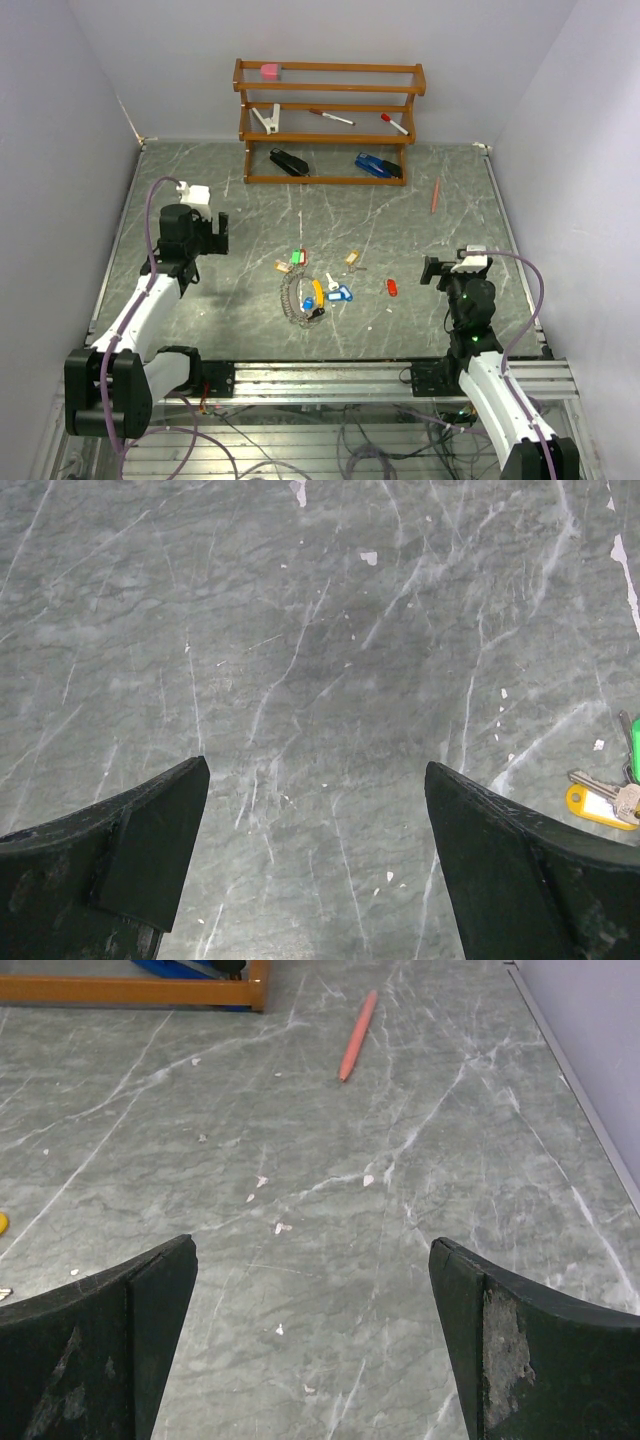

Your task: Put the keys on the keyring

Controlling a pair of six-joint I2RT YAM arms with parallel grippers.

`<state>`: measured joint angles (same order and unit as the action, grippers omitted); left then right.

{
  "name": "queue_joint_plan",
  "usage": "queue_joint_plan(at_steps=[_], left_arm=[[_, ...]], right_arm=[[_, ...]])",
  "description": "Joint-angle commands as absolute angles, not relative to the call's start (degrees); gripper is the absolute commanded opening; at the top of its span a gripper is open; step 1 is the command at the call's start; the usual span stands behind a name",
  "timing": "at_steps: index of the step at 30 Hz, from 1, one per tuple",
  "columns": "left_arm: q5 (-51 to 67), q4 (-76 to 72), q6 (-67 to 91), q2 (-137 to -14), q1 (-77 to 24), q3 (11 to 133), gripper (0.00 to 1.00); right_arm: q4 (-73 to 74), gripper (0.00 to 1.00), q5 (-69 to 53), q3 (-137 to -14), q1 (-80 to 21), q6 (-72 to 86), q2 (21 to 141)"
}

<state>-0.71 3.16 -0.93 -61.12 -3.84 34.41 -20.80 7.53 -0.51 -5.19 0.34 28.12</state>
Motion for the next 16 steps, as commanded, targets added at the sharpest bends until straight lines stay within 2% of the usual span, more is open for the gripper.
queue_joint_plan(at_steps=[1, 16], left_arm=[[0.7, 0.7, -0.2, -60.6, -3.0, 34.2, 1.00], [0.8, 1.0, 0.0, -61.0, -2.2, 34.3, 0.99]], right_arm=[[-22.5, 1.00, 8.5, 3.7, -4.9, 0.3, 27.9], [-22.6, 1.00, 8.2, 3.7, -4.9, 0.4, 28.2]])
